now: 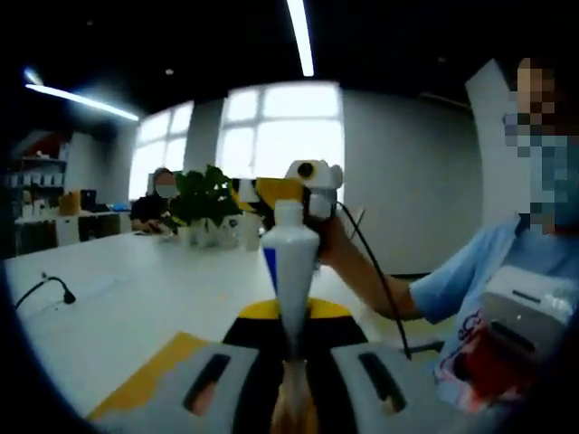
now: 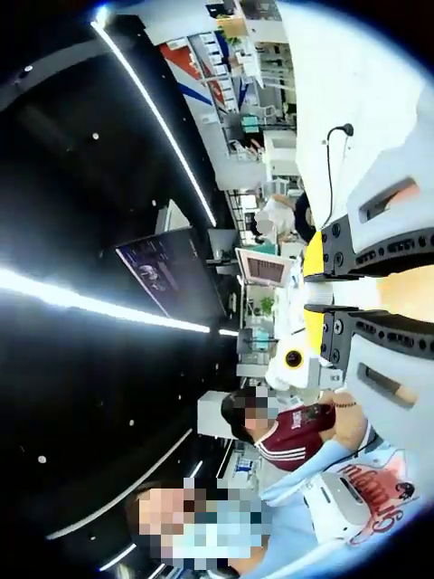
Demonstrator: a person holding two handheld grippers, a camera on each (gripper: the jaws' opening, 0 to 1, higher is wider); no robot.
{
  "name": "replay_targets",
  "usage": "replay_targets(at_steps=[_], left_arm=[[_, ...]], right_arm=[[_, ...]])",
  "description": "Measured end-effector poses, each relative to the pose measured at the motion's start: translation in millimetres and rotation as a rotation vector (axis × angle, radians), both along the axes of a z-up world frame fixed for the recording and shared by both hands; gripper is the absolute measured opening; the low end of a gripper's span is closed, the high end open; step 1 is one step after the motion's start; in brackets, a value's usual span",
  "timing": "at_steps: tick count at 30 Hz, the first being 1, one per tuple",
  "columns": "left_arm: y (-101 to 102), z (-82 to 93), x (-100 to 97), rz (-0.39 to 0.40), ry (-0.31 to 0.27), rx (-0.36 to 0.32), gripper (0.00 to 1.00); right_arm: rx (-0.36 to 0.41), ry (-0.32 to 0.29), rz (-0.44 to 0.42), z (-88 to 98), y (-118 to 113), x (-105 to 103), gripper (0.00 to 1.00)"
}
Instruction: Pick up the toothpaste unscrew the cap squeeze it onto the small board screw the cap back on and return it to the table
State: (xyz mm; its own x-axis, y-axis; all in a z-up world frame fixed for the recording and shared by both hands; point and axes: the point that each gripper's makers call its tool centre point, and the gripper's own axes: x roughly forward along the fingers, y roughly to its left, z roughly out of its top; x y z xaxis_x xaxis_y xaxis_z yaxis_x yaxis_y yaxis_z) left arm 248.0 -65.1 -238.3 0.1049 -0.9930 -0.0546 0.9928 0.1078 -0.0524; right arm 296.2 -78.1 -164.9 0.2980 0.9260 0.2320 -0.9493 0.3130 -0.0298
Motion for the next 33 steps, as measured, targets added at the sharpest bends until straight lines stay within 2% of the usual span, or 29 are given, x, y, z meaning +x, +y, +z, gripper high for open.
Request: replay_targets(at_steps=[7, 19, 28, 33], left_arm=[[0.6, 0.6, 0.0, 0.01, -0.017, 0.009, 0.05], [3.1, 5.8, 3.0, 0.032, -0.017, 0.005, 0.05], [5.9, 8.1, 6.1, 0.052, -0.016, 0.0, 0.05], [6.8, 9.4, 7.5, 0.059, -0.013, -0.003, 0.05]], right_arm=[[-0.056, -0.022, -0.1, -25.1, -19.7, 29.2, 0.09], [-0.128, 0.067, -0.142, -87.1, -38.5, 69.7, 0.09], [-0.357, 0.143, -0.219, -160.4, -49.9, 96.2, 0.09], [-0.411, 0.168, -0.218, -182.5, -48.2, 103.5, 0.09]])
